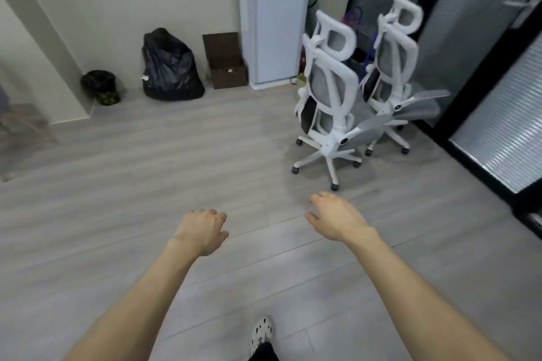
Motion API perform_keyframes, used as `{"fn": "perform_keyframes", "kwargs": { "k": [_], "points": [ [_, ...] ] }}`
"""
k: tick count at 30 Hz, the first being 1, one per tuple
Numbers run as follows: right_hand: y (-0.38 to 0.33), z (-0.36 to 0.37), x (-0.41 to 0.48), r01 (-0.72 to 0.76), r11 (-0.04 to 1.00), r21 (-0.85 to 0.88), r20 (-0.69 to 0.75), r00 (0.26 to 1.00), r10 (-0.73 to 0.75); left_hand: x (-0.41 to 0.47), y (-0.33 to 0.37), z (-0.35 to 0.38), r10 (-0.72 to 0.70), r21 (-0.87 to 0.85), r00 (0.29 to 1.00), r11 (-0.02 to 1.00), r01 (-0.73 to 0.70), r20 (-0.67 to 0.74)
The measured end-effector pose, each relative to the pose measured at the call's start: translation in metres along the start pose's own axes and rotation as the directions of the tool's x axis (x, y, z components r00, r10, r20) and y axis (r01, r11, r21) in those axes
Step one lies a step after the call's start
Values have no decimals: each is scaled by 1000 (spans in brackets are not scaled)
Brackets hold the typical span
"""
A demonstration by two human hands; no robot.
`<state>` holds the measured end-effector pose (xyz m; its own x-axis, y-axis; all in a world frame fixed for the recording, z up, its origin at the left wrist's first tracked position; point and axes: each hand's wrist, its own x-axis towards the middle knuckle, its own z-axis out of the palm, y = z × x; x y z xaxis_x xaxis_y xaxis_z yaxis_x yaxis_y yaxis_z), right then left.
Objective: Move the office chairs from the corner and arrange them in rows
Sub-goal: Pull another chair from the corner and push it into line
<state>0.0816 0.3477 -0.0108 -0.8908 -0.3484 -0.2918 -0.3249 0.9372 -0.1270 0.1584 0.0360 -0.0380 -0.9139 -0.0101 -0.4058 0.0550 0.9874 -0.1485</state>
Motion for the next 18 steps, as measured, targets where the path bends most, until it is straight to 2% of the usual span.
{"fn": "perform_keyframes", "kwargs": {
  "k": [9, 13, 18],
  "points": [
    [115, -87, 173, -191, 979, 69, -55, 979, 195, 254, 16, -159, 193, 109, 976, 977, -181, -105],
    [160, -111, 270, -189, 979, 72, -107, 975, 196, 365, 32, -207, 261, 161, 956, 958, -239, -133],
    [210, -146, 396, -142, 988, 55, -177, 973, 149, 484, 47, -268, 322, 191, 909, 941, -278, -264]
  ]
}}
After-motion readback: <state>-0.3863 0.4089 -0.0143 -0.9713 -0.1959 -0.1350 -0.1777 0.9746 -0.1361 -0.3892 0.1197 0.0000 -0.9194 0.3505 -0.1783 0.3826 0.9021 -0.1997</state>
